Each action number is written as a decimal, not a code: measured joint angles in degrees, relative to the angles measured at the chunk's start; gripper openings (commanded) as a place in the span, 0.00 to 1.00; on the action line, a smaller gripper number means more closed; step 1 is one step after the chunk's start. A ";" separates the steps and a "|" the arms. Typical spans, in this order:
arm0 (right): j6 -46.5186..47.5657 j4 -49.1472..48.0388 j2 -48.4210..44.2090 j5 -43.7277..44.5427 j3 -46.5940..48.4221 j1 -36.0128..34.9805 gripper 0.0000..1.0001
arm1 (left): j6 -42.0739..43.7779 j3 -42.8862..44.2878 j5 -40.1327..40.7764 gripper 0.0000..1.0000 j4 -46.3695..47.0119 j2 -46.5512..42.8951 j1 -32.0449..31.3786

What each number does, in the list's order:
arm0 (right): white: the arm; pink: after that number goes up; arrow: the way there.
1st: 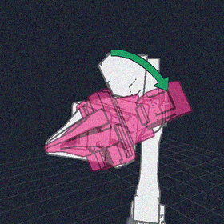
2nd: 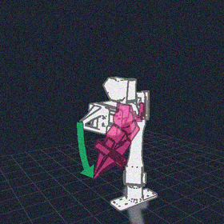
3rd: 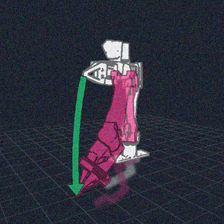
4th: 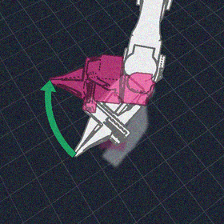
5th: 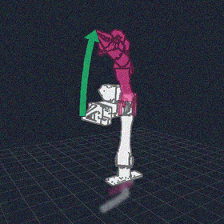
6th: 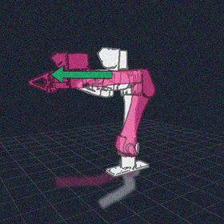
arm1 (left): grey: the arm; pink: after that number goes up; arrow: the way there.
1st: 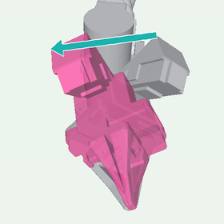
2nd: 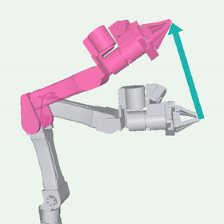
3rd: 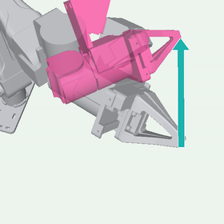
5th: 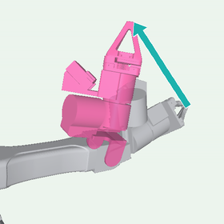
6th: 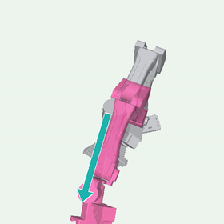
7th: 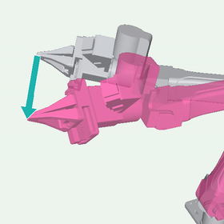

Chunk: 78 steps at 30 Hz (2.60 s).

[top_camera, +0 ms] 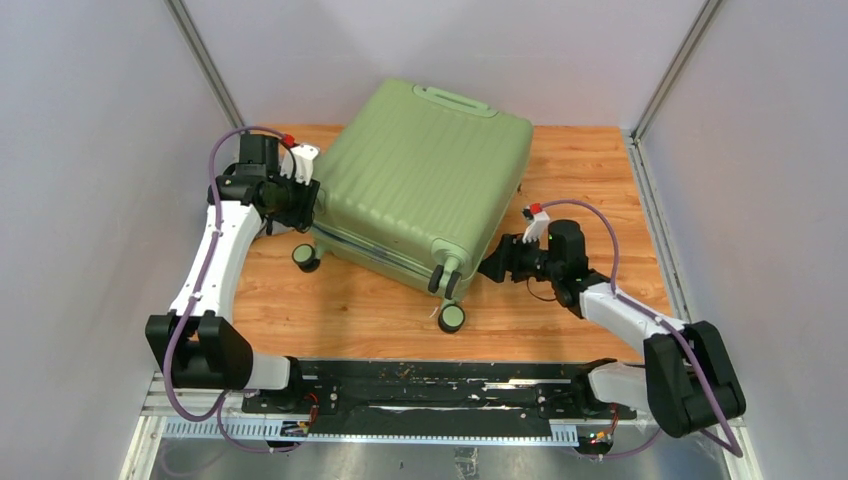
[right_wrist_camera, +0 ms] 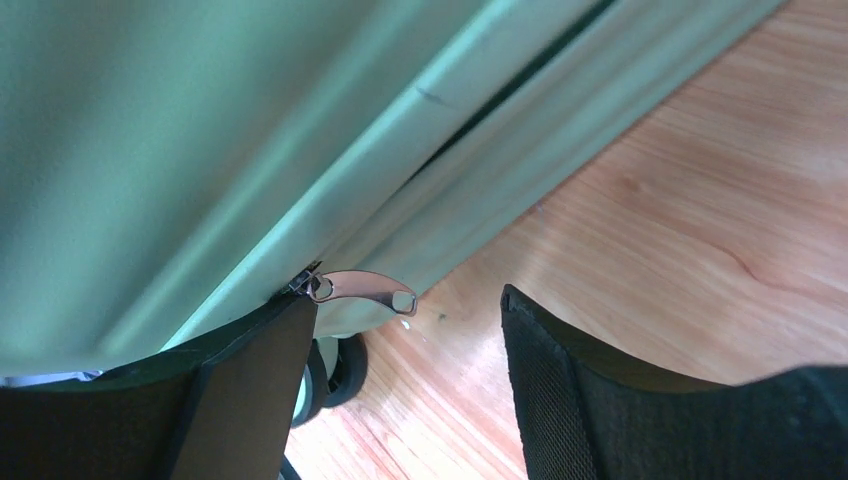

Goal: Pack the luggage
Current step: Zip the luggage at the center of the board.

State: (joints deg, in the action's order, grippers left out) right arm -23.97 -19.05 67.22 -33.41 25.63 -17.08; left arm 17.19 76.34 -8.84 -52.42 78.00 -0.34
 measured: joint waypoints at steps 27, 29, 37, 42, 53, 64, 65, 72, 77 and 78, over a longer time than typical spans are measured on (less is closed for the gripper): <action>10.62 -15.45 5.11 0.74 -1.95 -6.36 0.68 | 0.96 3.63 5.38 0.14 2.12 4.20 0.26; 11.15 -16.76 5.73 -0.11 -2.08 -6.36 0.61 | 1.07 4.07 5.46 0.14 1.92 4.48 0.26; 11.32 -21.42 7.61 -5.29 -2.60 -6.45 0.29 | 1.25 4.44 5.51 0.14 1.90 5.40 0.28; 10.91 -23.61 7.34 -5.77 -4.07 -6.75 0.15 | 1.25 4.46 5.49 0.14 1.81 5.42 0.28; 10.88 -22.84 5.49 -2.43 -5.64 -7.37 0.00 | 1.25 4.94 5.42 0.14 1.20 5.42 0.28; 9.60 -20.70 0.11 -0.24 -7.72 -9.40 0.00 | 1.18 4.94 5.27 0.14 1.18 5.42 0.26; 9.57 -19.98 -0.87 0.61 -7.96 -10.21 0.00 | 1.16 4.94 5.27 0.14 1.18 5.42 0.28; 9.40 -16.28 -6.32 5.68 -9.81 -15.96 0.00 | 0.52 4.94 4.94 0.13 1.11 5.40 0.37; 9.29 -15.87 -7.34 8.39 -10.38 -19.67 0.00 | 0.22 4.94 4.66 0.13 1.01 5.31 0.44; 9.22 -15.87 -7.30 8.96 -10.38 -20.63 0.00 | 0.15 4.94 4.57 0.13 0.98 5.22 0.48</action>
State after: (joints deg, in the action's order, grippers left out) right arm -14.74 -34.92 59.92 -24.45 15.25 -37.71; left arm 17.34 81.28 -4.27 -51.44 83.22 0.14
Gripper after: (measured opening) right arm 0.009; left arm 0.489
